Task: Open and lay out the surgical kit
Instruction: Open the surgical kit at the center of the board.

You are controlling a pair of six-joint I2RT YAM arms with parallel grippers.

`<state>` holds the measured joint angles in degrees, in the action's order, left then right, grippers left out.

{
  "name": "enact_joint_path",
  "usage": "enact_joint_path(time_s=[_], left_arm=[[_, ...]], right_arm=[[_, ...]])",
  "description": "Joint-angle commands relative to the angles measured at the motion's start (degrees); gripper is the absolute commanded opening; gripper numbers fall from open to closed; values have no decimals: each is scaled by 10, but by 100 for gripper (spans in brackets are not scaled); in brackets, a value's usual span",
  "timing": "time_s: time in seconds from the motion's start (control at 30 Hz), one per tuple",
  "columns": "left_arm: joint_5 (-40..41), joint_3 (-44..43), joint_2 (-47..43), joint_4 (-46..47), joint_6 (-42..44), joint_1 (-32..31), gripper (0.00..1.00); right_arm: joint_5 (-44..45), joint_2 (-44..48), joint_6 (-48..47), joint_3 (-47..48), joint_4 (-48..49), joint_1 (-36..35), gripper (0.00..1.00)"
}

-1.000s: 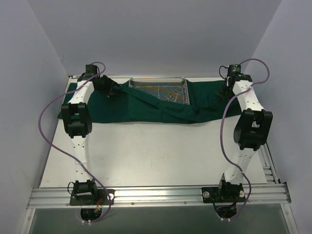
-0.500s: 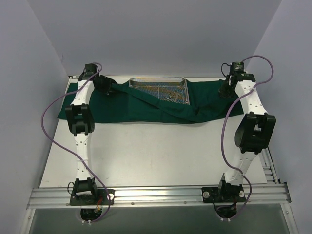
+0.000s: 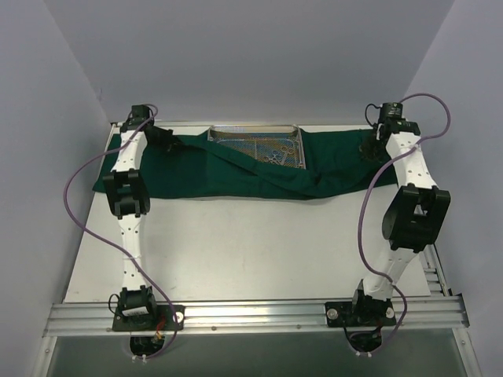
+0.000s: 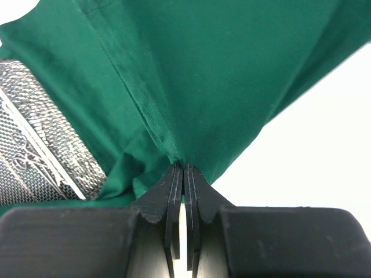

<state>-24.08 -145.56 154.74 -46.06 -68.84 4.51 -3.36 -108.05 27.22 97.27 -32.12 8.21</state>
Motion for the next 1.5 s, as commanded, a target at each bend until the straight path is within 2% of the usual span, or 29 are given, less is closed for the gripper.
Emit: enact_joint_path(time_s=[0.0, 0.17, 0.2, 0.27, 0.3, 0.4, 0.5, 0.63, 0.73, 0.8, 0.93, 0.97, 1.13, 1.27, 1.37, 1.43, 1.47], left_arm=[[23, -19, -38, -55, 45, 3, 2], [91, 29, -140, -160, 207, -3, 2], [117, 84, -165, -163, 245, -4, 2], [143, 154, -245, -157, 267, -2, 2], [156, 231, -276, -144, 289, -2, 2], [174, 341, -406, -114, 336, -3, 2], [179, 398, -483, -147, 373, -2, 2], [183, 541, -590, -173, 390, 4, 2], [196, 706, -686, -179, 378, 22, 2], [172, 752, -738, -190, 380, 52, 2], [157, 819, -774, -213, 393, 74, 2], [164, 829, -777, -225, 394, 74, 2], [184, 899, -798, -244, 397, 76, 2], [169, 923, -803, -261, 398, 74, 2], [179, 928, -808, -256, 392, 75, 8], [181, 923, -799, -268, 386, 76, 15], [172, 924, -795, -271, 385, 77, 15]], right_arm=[[2, 47, -6, -9, -31, 23, 0], [22, 57, -24, -5, -98, 57, 0], [23, 61, -28, -3, -108, 70, 0], [25, 70, -32, -3, -129, 81, 0], [27, 71, -34, -3, -137, 87, 0], [32, 74, -46, -11, -160, 102, 0], [62, 78, -55, -25, -191, 116, 0], [78, 96, -57, -58, -218, 125, 0], [92, 112, -56, -96, -248, 128, 0], [107, 128, -64, -131, -264, 129, 0], [183, 151, -78, -196, -278, 138, 0], [175, 168, -78, -206, -274, 139, 0], [206, 190, -66, -222, -279, 154, 0], [254, 176, -46, -223, -287, 164, 0], [272, 159, -42, -225, -290, 168, 5], [272, 151, -41, -227, -289, 168, 0], [274, 152, -40, -229, -290, 168, 0]])
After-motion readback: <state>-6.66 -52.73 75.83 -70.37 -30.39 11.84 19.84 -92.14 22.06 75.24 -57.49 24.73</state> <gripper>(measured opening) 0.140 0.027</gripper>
